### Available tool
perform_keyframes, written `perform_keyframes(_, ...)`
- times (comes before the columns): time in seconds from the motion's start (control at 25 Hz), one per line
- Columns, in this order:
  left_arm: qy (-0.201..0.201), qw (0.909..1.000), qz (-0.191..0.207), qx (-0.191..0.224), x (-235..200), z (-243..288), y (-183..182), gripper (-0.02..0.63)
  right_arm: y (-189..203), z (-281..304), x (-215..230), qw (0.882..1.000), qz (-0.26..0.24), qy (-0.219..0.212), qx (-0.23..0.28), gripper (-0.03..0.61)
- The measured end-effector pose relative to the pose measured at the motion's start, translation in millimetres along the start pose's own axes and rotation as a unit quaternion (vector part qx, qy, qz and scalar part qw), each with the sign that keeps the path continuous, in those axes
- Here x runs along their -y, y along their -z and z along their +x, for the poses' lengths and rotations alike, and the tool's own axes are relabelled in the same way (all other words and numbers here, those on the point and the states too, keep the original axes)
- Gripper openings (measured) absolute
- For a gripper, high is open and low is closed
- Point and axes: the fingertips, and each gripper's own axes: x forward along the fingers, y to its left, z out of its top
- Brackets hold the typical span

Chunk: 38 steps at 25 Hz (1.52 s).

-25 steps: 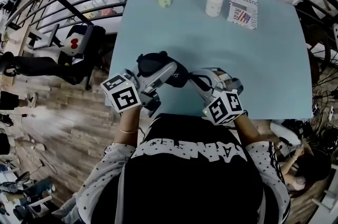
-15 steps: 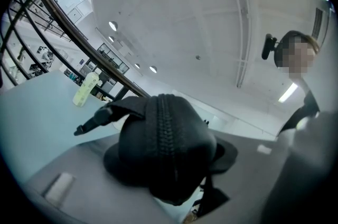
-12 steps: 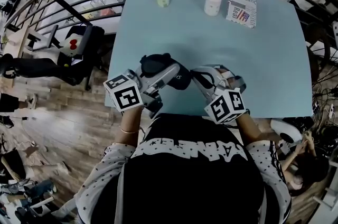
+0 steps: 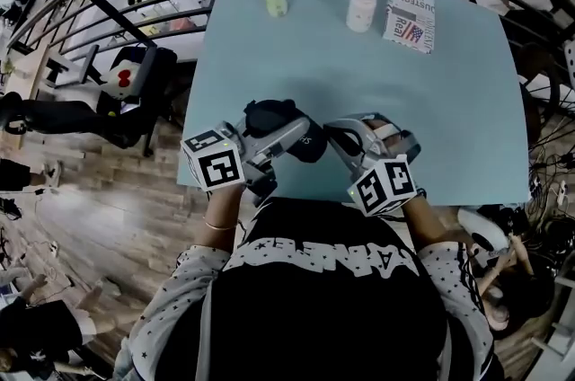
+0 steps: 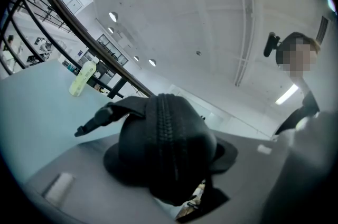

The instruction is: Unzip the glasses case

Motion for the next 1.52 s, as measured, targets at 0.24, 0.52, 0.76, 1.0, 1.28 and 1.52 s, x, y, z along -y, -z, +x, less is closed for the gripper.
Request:
perform_keyframes(0.24,0.004,0.9999,-0.007,-0.006,-1,2,6,0.0,0,0,0,1.0,-0.015,-0.002,0.005,0.008)
perform_keyframes(0.52,0.012,0.9997,-0.006,-0.022,3,5,15,0.0,-8,1,6,1.0,-0.016,0.001,0.018,0.009)
perform_keyframes(0.76,0.018,0.9995,-0.008,-0.026,4,9,17,0.0,-8,0,11,1.0,-0.014,0.006,0.022,0.008)
perform_keyframes(1.0,0.023,0.9992,-0.005,-0.033,7,14,16,0.0,-9,-2,18,1.0,-0.016,0.014,0.022,0.008)
perform_keyframes(1.28,0.035,0.9983,0.006,-0.047,15,22,16,0.0,-11,-7,27,0.999,-0.01,0.026,0.026,0.009)
perform_keyframes(1.52,0.044,0.9977,0.002,-0.051,17,25,15,0.0,-12,-10,32,0.999,-0.002,0.03,0.031,0.009)
